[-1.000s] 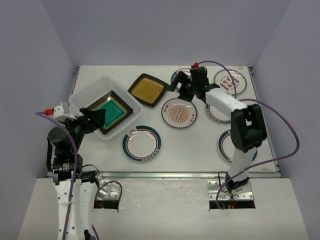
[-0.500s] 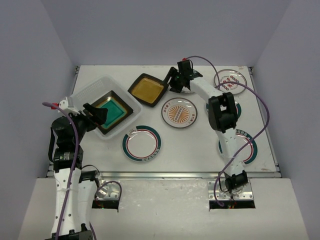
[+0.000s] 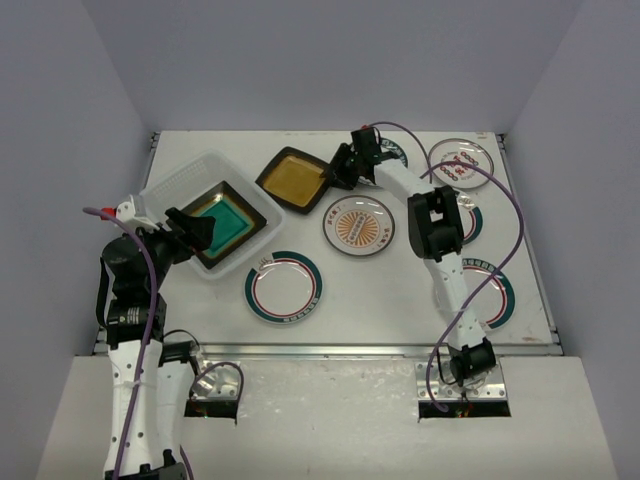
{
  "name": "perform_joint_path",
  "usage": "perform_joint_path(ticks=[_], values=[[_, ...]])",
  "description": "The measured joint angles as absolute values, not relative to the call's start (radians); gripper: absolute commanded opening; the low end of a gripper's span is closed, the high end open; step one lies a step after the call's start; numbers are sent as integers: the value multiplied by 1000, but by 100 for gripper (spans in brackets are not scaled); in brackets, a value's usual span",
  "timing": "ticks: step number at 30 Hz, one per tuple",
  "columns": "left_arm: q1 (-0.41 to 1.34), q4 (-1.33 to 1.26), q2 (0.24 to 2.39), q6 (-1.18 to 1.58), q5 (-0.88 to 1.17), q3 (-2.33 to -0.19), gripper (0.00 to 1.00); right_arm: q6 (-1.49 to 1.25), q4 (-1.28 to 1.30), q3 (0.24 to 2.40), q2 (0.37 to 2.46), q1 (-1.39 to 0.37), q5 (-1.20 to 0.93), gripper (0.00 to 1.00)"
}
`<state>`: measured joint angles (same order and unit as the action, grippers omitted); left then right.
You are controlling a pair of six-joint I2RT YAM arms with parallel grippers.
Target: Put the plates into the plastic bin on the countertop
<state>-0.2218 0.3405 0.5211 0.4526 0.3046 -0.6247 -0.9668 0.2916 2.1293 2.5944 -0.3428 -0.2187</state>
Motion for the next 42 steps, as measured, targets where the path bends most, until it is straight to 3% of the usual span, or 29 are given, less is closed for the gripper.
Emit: perform_joint_path(ticks=[7,13,26,42], values=[[-222,340,528,453,305,-625,100,-1030,256,2142,2627,-336,-251,25],[-222,340,534,453,312,-625,100,-1117,198,2130,2646,-322,-290,0],[-222,340,539,453,319,-625,100,-1309,-106,1849,2548,-306,-353,0],[-220,340,538,453,317,-625,100,-1395,-333,1689,2459,-252,-414,0]])
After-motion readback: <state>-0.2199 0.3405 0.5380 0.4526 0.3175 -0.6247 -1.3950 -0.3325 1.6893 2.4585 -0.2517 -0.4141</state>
